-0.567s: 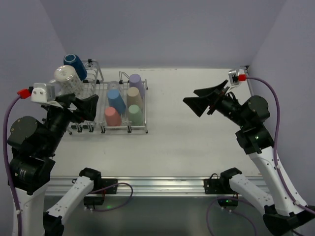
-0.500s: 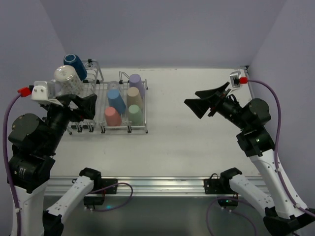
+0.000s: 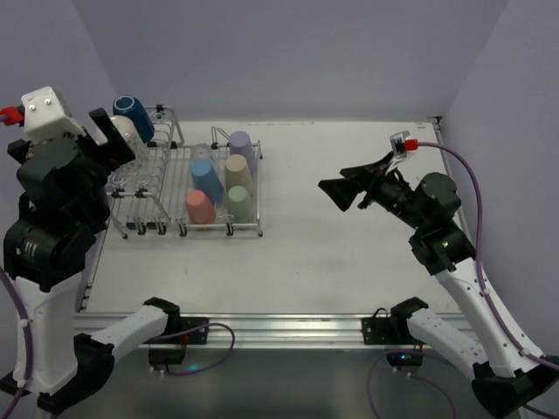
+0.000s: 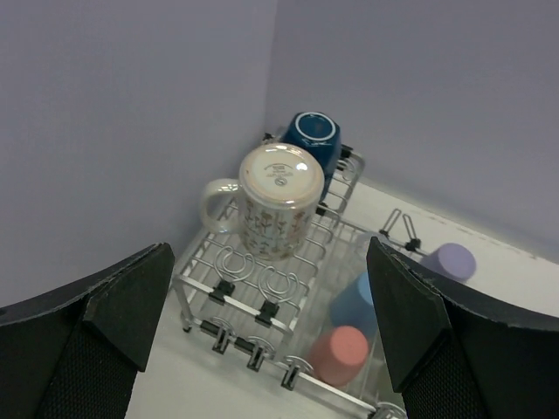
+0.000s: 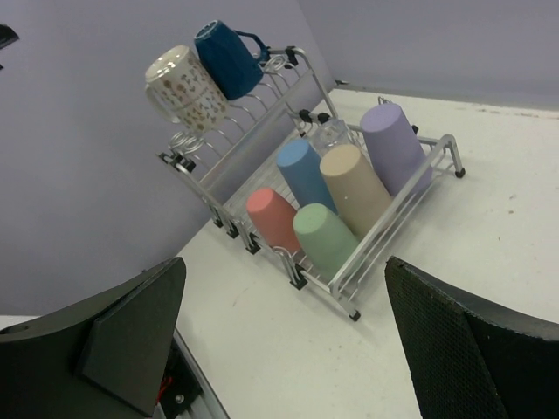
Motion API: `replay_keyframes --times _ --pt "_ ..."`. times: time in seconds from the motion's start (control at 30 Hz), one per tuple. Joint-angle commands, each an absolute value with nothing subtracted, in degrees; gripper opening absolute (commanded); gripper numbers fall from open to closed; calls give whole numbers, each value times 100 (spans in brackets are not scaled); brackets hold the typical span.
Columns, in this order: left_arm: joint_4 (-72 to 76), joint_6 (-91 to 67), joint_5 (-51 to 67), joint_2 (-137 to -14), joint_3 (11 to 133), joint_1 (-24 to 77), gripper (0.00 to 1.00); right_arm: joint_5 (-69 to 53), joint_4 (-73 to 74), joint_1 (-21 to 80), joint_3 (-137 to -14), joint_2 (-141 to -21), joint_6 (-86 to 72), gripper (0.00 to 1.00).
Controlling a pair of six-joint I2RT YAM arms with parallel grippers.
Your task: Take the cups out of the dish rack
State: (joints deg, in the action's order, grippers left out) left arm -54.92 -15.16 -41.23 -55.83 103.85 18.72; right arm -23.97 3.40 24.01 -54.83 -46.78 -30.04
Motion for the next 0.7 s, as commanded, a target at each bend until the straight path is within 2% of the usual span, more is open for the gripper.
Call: replay_keyframes --times 0.0,0.2,0.4,0.67 --pt "-5511 -1038 -5378 -6360 10704 2004 100 -2276 387 2408 -5607 -4685 -2821 99" --pt "-5739 -1143 -5125 -7346 11108 1899 100 -2452 264 2417 -5598 -4763 -2874 99" --pt "-5406 -1133 -4282 -7856 11145 1127 100 -2522 316 2417 -5590 -4773 -2856 99" --pt "-4817 -1169 -3937 -7867 10882 572 100 -2575 308 2417 -5616 -4860 -2812 99"
